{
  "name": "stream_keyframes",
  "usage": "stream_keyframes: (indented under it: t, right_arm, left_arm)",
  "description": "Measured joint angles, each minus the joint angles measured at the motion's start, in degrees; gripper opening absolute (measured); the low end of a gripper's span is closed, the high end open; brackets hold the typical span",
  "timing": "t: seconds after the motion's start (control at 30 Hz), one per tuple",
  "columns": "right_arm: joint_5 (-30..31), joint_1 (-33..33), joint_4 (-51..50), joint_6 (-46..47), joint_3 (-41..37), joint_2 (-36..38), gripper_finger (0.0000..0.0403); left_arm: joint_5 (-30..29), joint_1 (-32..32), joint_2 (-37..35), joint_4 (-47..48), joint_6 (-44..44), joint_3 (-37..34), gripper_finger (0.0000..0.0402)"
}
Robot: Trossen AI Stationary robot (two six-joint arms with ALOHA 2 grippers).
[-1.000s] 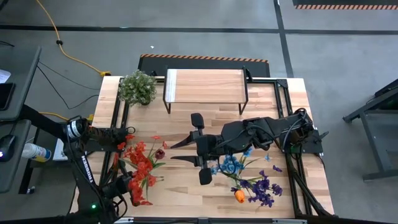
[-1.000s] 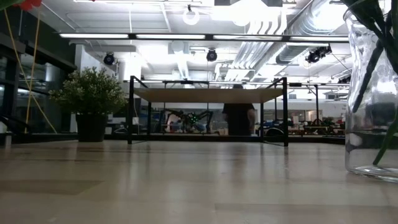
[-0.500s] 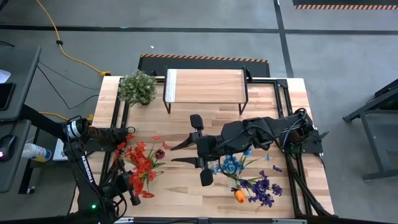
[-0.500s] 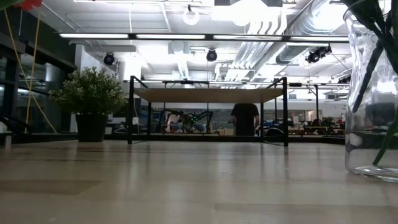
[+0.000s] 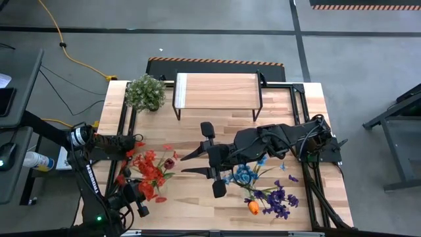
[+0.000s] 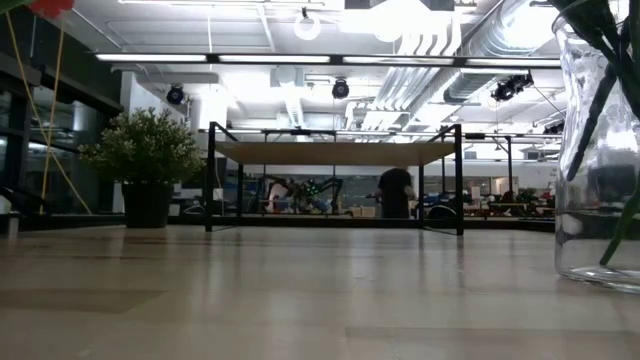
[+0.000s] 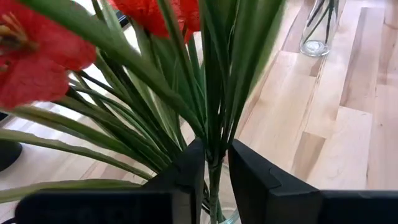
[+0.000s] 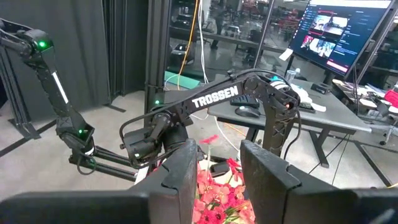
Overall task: Pick and place flowers into a vace then onto a shelf
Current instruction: Put the orange flowers into the left transparent vase
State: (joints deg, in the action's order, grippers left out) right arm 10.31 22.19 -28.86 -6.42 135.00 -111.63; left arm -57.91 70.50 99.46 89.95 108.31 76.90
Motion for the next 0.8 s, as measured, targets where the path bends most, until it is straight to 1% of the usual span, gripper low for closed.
stream_keyframes:
  t: [0.23, 0.57, 0.8]
  right_arm:
    - [0.0, 0.0, 0.0, 0.2, 0.0, 0.0, 0.0114]
    - [0.0, 0.0, 0.0, 0.0, 0.0, 0.0, 0.0114]
    - [0.0, 0.0, 0.0, 0.0, 0.0, 0.0, 0.0114]
  left_arm:
    - [0.0, 0.0, 0.0, -0.1, 0.1, 0.0, 0.0095]
    - [0.0, 0.0, 0.0, -0.5, 0.7, 0.0, 0.0094]
    - [3.8, 0.0, 0.0, -0.6, 1.5, 0.1, 0.0094]
